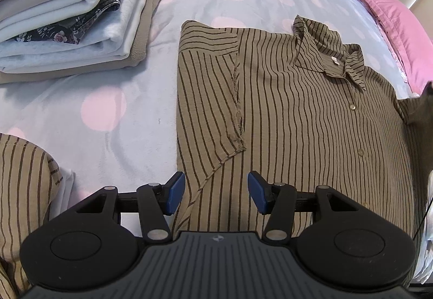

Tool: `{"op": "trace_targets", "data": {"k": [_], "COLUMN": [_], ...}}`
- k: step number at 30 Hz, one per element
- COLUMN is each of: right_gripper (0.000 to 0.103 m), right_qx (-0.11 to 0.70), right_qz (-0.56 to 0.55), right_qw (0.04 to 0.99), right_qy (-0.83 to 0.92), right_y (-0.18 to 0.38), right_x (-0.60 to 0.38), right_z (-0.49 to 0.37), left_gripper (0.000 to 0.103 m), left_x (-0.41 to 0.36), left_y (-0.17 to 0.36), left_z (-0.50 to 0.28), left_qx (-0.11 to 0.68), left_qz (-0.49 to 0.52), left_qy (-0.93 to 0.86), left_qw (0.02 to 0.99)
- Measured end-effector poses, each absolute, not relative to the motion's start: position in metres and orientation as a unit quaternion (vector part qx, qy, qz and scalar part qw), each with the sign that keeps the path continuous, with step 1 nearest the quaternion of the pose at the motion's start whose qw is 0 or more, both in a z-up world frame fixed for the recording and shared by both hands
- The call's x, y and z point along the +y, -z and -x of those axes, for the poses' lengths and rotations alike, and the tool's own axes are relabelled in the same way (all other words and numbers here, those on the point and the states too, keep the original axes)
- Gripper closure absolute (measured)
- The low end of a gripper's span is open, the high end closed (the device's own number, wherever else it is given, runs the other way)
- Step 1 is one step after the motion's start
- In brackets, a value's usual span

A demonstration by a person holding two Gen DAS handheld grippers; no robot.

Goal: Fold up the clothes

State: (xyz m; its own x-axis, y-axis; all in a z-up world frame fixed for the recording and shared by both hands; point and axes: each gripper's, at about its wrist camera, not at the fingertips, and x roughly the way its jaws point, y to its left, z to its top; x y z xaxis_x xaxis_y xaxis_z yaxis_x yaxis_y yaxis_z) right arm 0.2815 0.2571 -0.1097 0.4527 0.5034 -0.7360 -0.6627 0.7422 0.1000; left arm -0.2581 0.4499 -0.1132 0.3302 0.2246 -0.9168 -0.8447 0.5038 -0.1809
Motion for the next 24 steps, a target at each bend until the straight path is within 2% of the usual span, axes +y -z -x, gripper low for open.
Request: {"op": "trace_targets", "data": {"k": [4, 13, 19, 24], "right_gripper": [0.099, 0.099, 0.099, 0.099], "right_qx": [0.385, 0.428, 0.416, 0.41], "right_qz": [0.099, 0.126, 0.148, 0.146], "right_qw": [0.86, 0.835, 0.834, 0.84], "right_qy": [-0.321, -0.322, -0.332, -0.324], "right_y": [0.106, 0.167, 0.151, 0.132], "right_x": [0.265, 0.294, 0.28, 0.244], "right_z": [-0.294, -0.283, -0.287, -0.319], "left_gripper": [0.054, 0.054, 0.054, 0.055], "left_x": [0.45, 0.452, 0.446, 0.432], "left_y": [0.114, 0.12, 0.12, 0.115], "left_z": [0.257, 0.258, 0.255, 0.218], "left_qx": [0.455, 0.464, 0.462, 0.452], "left_qz": [0.342, 0.341, 0.315, 0.321], "left_qy": [-0.362, -0.364, -0.364, -0.302], "left_qw": [0.738, 0.732, 0.745, 0.775]}}
